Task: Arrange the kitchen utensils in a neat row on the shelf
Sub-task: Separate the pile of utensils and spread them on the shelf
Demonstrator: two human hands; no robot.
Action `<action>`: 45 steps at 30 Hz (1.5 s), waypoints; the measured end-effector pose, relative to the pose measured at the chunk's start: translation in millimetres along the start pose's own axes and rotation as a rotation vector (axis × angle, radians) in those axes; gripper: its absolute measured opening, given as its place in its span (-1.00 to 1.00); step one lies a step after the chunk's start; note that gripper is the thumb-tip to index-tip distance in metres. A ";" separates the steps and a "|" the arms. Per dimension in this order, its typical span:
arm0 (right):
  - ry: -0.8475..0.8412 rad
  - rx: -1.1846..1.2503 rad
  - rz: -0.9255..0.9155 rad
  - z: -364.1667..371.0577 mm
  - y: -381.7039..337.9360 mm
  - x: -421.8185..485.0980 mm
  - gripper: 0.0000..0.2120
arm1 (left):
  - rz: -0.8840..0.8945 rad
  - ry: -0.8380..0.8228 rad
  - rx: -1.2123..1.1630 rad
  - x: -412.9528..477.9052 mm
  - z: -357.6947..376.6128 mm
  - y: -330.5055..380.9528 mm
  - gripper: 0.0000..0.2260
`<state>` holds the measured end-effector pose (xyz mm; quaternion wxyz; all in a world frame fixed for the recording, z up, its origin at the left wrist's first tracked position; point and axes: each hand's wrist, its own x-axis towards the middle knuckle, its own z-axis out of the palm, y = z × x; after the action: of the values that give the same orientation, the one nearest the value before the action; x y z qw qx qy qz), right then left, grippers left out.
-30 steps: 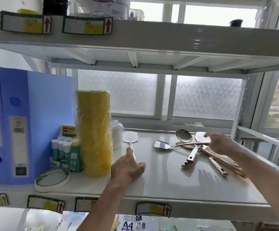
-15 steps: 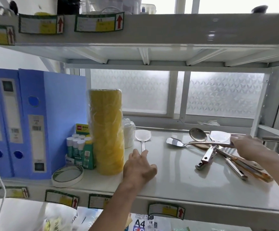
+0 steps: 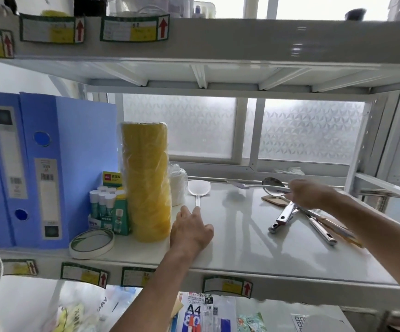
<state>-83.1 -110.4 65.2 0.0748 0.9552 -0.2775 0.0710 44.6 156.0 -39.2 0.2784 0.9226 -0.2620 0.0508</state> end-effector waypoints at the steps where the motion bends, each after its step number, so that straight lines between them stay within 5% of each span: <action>1: 0.022 0.077 0.019 2.1 -15.1 -5.3 -0.78 | -0.002 0.001 -0.003 -0.4 -0.2 0.0 -0.48; 7: -0.020 0.348 -0.013 43.6 -100.1 -36.0 -0.77 | 0.029 0.014 -0.007 -0.2 -1.1 -1.4 -0.61; 13: -0.031 0.355 0.005 68.7 -156.7 -47.5 -0.48 | 0.049 0.011 -0.003 3.3 2.4 -3.7 -0.59; 16: -0.001 0.380 -0.019 70.8 -164.2 -41.7 -0.60 | 0.052 0.023 -0.014 6.9 5.1 -5.1 -0.61; 21: 0.030 0.458 -0.108 61.2 -147.3 -27.4 -0.71 | 0.127 0.063 -0.057 10.2 8.5 -8.5 -0.57; 25: 0.218 0.315 0.121 46.0 -94.6 -18.7 -0.65 | 0.313 0.030 0.015 4.1 7.6 -5.0 -0.51; 29: 0.066 0.052 0.360 51.5 -47.1 -13.4 -0.55 | 0.465 -0.078 0.141 -1.6 5.5 -3.1 -0.34; 37: -0.059 0.327 0.493 64.5 -20.7 -12.3 -0.41 | 0.432 -0.094 0.067 -2.8 2.7 -2.3 -0.33; 45: 0.155 0.573 0.455 73.3 -17.2 -18.0 -0.60 | 0.358 -0.071 -0.052 -1.1 7.8 -2.5 -0.53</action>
<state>-82.0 -100.1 -11.5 -0.1923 0.8430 -0.4452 0.2328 44.5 154.0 -47.3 0.2794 0.8548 -0.4332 0.0601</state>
